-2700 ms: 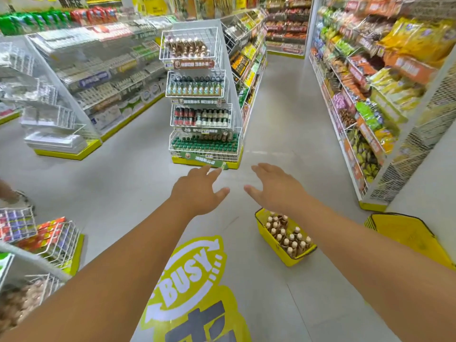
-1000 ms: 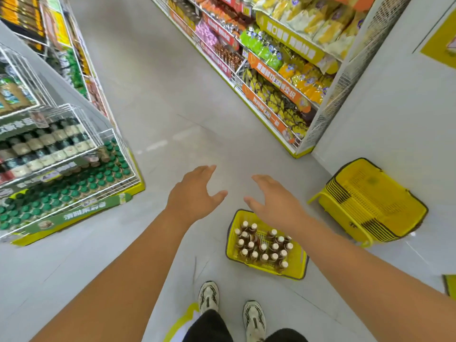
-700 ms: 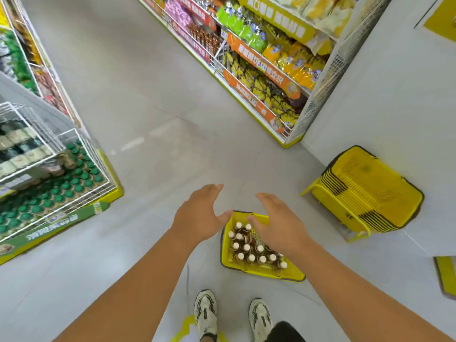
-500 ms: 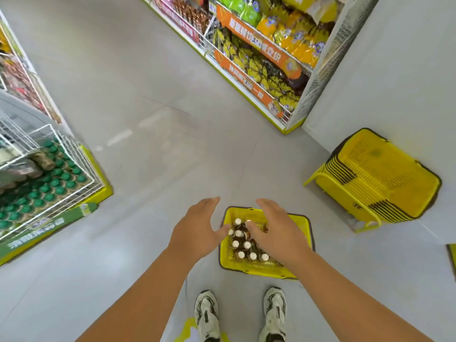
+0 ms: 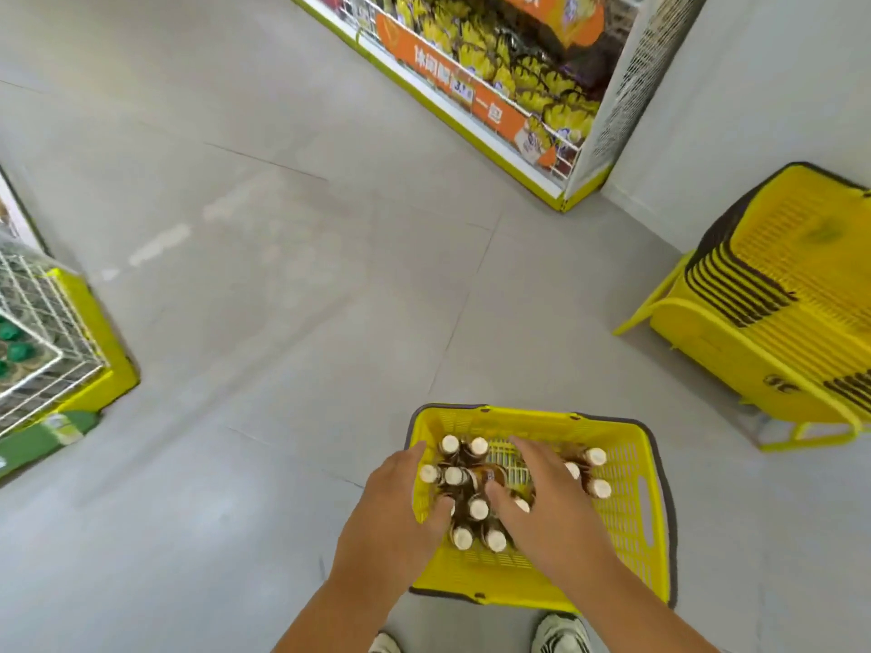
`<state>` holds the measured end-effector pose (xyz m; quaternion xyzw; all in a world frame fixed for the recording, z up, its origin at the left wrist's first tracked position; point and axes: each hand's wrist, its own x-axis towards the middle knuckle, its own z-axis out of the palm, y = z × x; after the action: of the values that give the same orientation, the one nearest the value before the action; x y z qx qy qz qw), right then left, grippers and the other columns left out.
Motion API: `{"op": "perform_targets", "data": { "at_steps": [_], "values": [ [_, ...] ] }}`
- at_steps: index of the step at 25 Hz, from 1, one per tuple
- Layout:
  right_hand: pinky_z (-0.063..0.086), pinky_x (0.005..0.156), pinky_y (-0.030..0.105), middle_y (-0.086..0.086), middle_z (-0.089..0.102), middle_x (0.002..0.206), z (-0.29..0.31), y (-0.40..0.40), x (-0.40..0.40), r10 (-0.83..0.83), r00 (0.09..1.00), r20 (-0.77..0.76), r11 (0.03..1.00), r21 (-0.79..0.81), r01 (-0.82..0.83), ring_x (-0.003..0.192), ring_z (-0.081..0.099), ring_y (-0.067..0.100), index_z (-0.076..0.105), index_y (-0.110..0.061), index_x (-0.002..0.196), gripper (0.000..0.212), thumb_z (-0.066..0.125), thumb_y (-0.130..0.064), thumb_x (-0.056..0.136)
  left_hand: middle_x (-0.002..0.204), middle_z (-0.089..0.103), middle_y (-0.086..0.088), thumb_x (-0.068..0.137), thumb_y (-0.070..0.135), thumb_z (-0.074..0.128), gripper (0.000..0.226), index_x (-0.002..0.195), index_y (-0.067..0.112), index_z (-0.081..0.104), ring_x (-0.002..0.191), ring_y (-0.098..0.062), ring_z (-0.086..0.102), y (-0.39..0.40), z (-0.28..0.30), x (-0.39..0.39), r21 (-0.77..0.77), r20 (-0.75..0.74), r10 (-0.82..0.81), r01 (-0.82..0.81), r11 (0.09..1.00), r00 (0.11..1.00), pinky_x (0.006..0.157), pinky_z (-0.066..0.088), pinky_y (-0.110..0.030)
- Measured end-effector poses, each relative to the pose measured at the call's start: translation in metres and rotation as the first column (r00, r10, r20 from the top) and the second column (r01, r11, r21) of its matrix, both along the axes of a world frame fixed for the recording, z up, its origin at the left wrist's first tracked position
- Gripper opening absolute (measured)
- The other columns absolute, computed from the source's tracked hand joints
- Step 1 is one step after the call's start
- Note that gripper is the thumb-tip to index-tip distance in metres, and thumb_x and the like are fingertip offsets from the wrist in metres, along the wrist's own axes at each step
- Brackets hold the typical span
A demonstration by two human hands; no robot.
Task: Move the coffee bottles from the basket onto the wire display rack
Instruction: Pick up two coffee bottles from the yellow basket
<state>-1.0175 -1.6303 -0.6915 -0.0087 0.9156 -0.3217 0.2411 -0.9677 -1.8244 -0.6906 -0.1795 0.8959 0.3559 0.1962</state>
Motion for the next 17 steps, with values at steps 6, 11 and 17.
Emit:
{"op": "perform_targets", "data": {
  "at_steps": [6, 11, 17],
  "values": [
    [0.035, 0.117, 0.030, -0.015, 0.037, 0.160, -0.107, 0.005, -0.004, -0.012, 0.999, 0.031, 1.000, -0.020, 0.013, 0.148, 0.035, 0.008, 0.037, -0.034, 0.155, 0.068, 0.061, -0.054, 0.095, 0.153, 0.037, 0.018, 0.096, 0.044, 0.062, 0.069, 0.154, 0.043, 0.025, 0.142, -0.005, 0.034, 0.020, -0.106, -0.002, 0.035, 0.039, 0.019, -0.020, 0.999, 0.999, 0.101, 0.031, -0.020],
    [0.033, 0.114, 0.027, -0.013, 0.035, 0.161, -0.167, 0.009, -0.012, -0.015, 0.998, 0.060, 1.000, -0.018, 0.016, 0.148, 0.034, 0.010, 0.035, -0.034, 0.155, 0.068, 0.062, -0.053, 0.096, 0.149, 0.045, 0.013, 0.097, 0.034, 0.065, 0.064, 0.153, 0.035, 0.034, 0.136, -0.007, 0.042, 0.031, -0.156, -0.019, 0.058, -0.007, 0.065, -0.064, 0.996, 0.998, 0.098, 0.032, -0.020],
    [0.042, 0.106, 0.029, -0.011, 0.040, 0.155, -0.229, -0.001, -0.023, -0.024, 0.998, 0.066, 0.999, -0.022, 0.025, 0.138, 0.045, 0.012, 0.037, -0.031, 0.153, 0.070, 0.066, -0.051, 0.093, 0.150, 0.044, 0.007, 0.096, 0.033, 0.066, 0.065, 0.153, 0.030, 0.034, 0.137, -0.013, 0.043, 0.040, -0.215, -0.039, 0.062, 0.018, 0.074, -0.075, 0.995, 0.997, 0.107, 0.041, -0.030]
  ]
}}
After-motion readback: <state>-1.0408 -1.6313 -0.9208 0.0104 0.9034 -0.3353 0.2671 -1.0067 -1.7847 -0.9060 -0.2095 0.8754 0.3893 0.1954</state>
